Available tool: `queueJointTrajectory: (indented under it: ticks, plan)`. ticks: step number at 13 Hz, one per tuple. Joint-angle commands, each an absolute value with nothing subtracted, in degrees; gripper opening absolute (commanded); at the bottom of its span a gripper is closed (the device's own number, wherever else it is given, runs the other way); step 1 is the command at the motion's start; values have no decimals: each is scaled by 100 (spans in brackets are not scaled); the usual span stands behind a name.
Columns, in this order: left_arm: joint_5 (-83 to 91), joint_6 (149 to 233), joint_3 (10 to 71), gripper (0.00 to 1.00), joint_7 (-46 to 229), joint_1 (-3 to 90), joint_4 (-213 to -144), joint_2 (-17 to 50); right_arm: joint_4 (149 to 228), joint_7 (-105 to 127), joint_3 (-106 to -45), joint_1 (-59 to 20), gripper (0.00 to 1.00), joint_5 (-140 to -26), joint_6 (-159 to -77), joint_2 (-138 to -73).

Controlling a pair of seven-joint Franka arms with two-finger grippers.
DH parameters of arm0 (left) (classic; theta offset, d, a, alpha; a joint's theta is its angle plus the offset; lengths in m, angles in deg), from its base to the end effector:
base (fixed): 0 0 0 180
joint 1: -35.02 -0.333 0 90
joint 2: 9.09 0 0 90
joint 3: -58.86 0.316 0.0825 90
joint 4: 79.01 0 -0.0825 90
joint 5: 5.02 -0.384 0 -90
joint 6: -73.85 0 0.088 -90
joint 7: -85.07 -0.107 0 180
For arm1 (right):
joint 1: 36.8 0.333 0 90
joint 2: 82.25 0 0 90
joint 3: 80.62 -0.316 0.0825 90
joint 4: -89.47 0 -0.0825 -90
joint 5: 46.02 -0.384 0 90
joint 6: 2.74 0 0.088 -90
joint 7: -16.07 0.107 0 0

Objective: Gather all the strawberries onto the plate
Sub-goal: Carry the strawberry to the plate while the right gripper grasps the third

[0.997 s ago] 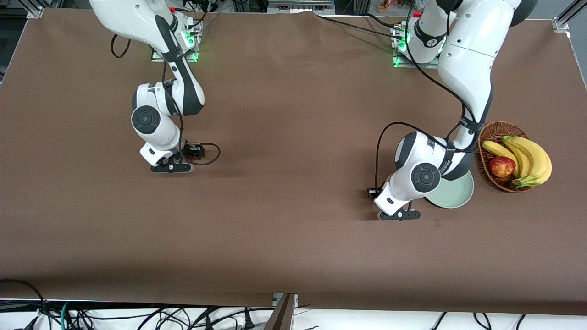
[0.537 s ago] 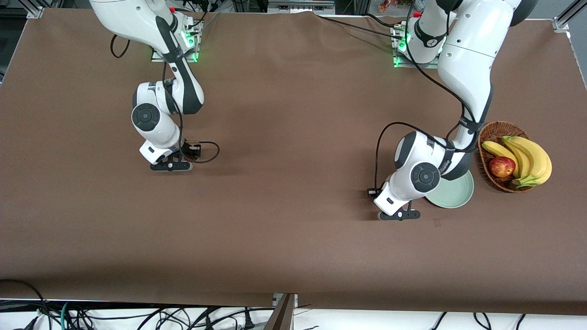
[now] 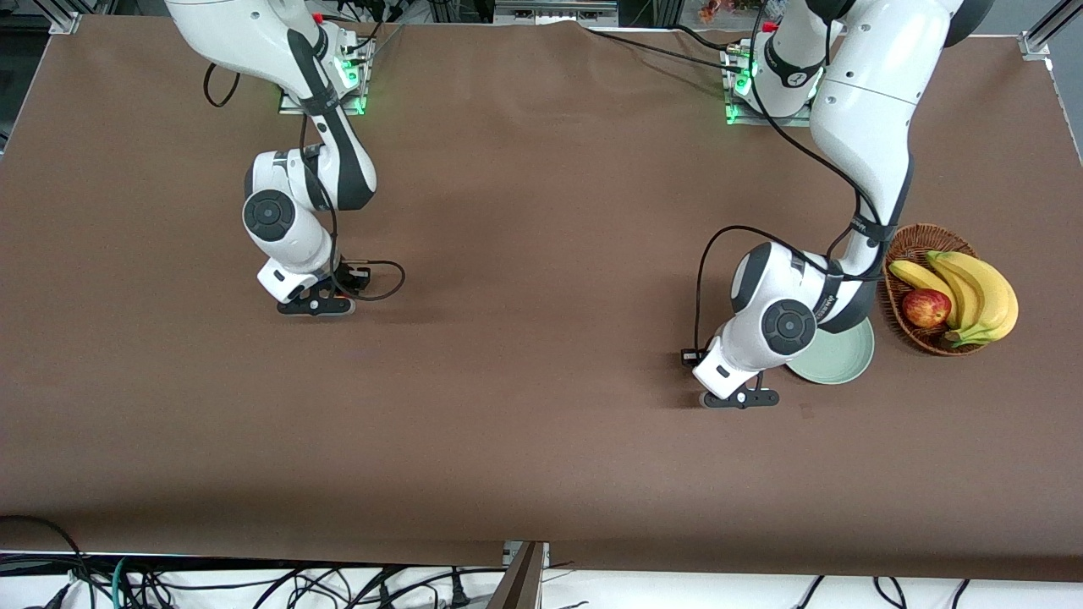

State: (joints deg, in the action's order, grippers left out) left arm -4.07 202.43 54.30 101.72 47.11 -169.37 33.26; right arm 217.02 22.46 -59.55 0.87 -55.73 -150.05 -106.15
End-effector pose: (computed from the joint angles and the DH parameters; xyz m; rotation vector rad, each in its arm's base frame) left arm 0.6652 -0.1919 0.1994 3.0944 0.0458 -0.1337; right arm 0.5230 0.1480 0.1929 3.0759 0.0914 -0.0357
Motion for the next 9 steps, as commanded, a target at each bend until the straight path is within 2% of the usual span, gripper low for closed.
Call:
queueJointTrajectory:
  ticks: [1, 4, 7, 9]
  plan:
    - [-520, 19596, 5464, 0, 9380, 4399, -17077, 2784, 21430, 2318, -6032, 169, 27, -5769, -14839, -10518]
    - [-529, 18865, 5613, 0, 8263, 4126, -17287, 2362, 20509, 2721, -6391, 160, 27, -6594, -14093, -10736]
    - [-765, 18819, 5745, 1, 7989, 4056, -18006, 1844, 19146, 4001, -6971, 160, 28, -7299, -13485, -11361]
    - [-775, 18863, 5868, 2, 7656, 3907, -18341, 1641, 18487, 5257, -7471, 160, 28, -7335, -13457, -11677]
